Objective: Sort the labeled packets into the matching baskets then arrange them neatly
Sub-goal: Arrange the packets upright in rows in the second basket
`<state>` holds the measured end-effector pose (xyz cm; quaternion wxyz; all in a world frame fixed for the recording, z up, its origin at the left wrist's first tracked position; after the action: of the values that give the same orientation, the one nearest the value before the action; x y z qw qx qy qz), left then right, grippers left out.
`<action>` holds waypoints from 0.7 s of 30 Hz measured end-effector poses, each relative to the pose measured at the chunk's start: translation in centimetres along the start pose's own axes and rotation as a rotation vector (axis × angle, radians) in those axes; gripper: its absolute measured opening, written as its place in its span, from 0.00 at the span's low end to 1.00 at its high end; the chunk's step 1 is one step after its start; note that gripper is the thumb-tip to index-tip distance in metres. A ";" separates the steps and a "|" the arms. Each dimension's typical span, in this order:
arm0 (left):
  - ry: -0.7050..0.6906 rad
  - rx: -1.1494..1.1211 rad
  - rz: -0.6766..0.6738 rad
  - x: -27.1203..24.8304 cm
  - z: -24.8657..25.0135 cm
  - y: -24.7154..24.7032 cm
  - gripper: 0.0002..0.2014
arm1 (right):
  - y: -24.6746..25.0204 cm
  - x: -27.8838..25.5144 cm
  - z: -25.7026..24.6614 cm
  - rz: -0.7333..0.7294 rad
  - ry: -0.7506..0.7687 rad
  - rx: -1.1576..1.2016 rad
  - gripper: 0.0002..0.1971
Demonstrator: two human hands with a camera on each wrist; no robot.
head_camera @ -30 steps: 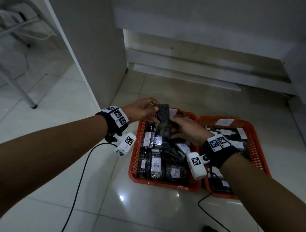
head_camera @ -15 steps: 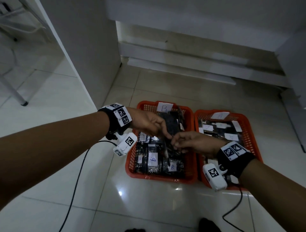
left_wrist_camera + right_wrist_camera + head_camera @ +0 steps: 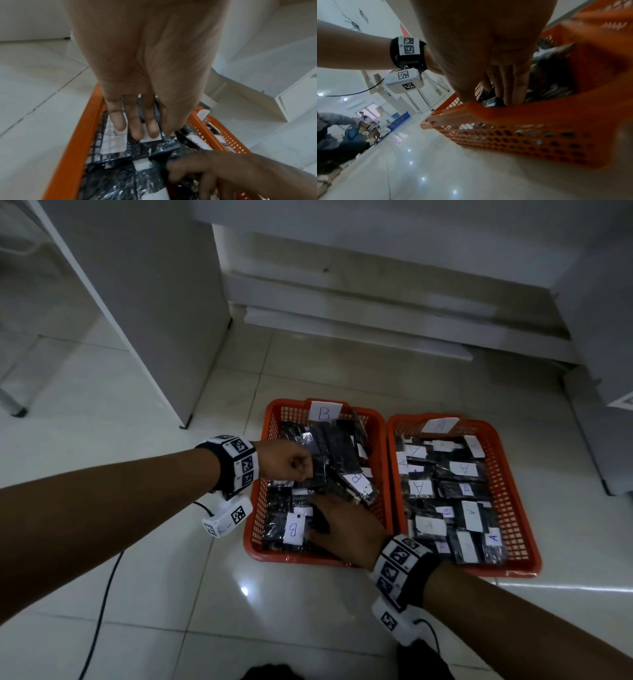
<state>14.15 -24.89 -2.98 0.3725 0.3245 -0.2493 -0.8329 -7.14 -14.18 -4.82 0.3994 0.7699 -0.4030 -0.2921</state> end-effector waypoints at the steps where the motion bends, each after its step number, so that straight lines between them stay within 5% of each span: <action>1: -0.009 0.003 0.025 0.1 -0.2 0.0 0.08 | -0.4 0.3 -0.1 -0.021 -0.034 0.009 0.28; 8: -0.074 -0.034 0.129 1.1 -0.3 0.5 0.06 | 2.3 1.0 0.9 -0.260 0.022 0.069 0.15; 14: -0.122 0.047 0.230 2.7 0.2 -0.4 0.04 | 5.6 -0.2 3.6 -0.428 0.044 -0.316 0.14; 17: -0.174 0.074 0.280 3.2 1.0 -0.6 0.03 | 4.8 -0.7 2.6 -0.295 0.103 -0.432 0.11; 21: -0.177 0.273 0.490 2.5 1.1 -0.5 0.08 | 5.2 -0.2 2.2 0.115 0.050 -0.348 0.12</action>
<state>11.86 -26.32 -3.45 0.4923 0.2277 -0.4616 -0.7019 -10.96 -16.68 -1.45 0.5525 0.6719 -0.3796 -0.3150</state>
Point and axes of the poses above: each hand's wrist, its own x-axis towards the middle knuckle, its own y-axis out of the back of the hand, z = x × y, the point moved 1 cm from there along x, towards the middle knuckle, and after that the axes turned 11 degrees about z, right-handed, at the moved point
